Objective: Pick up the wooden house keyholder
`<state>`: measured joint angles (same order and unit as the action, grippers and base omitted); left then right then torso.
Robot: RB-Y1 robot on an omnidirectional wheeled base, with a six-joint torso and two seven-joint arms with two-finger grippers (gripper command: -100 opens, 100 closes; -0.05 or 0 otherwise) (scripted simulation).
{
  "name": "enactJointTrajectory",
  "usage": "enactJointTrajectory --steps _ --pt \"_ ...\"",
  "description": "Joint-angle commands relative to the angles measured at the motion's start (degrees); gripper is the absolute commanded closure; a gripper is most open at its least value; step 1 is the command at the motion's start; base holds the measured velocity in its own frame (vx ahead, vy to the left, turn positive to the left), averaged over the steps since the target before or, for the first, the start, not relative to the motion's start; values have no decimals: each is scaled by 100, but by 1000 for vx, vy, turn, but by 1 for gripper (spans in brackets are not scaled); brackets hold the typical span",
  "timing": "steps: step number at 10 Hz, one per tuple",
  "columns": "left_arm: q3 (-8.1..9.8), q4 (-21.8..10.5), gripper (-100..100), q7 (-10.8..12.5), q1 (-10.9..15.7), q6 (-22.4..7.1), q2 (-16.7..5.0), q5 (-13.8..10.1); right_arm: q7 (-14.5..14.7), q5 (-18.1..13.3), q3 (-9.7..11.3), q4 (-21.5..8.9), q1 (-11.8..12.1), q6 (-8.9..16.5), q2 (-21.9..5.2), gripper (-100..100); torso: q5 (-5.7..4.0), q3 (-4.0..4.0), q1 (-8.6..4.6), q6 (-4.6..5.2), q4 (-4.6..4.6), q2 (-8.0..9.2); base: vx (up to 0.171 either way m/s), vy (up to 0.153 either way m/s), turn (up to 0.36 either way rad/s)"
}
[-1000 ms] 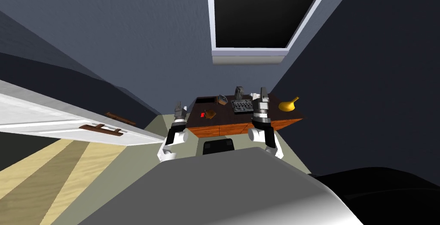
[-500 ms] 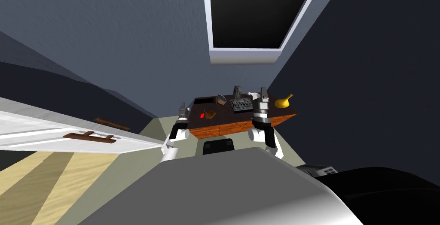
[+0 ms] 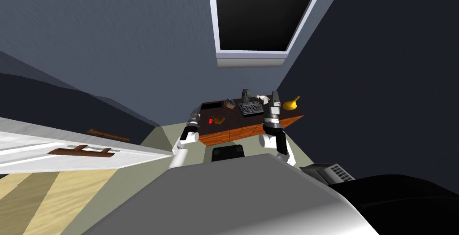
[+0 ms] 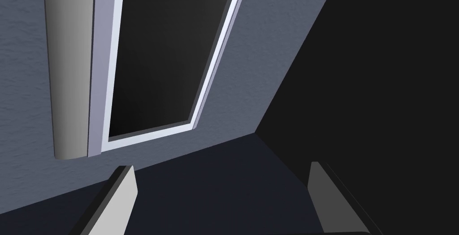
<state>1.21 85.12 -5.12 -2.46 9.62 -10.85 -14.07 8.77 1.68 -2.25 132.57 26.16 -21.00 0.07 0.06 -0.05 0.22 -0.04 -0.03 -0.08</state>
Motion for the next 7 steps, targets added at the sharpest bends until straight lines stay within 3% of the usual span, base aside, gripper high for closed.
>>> enactJointTrajectory --steps 1,4,7 --pt "-6 -286 -100 -11 251 -282 -33 -64 0 0 0 0 0 0 0 0 0 0 0 0 0 0 -14 70 -143" --pt "-16 -779 -100 -14 482 -506 -62 -120 0 0 0 0 -1 0 0 0 -2 1 -3 3 2 2 -10 53 -115" --pt "-39 -1432 -100 -19 948 -906 -112 -232 0 0 0 0 0 0 0 0 -1 -1 -3 -1 0 -2 -6 58 -123"
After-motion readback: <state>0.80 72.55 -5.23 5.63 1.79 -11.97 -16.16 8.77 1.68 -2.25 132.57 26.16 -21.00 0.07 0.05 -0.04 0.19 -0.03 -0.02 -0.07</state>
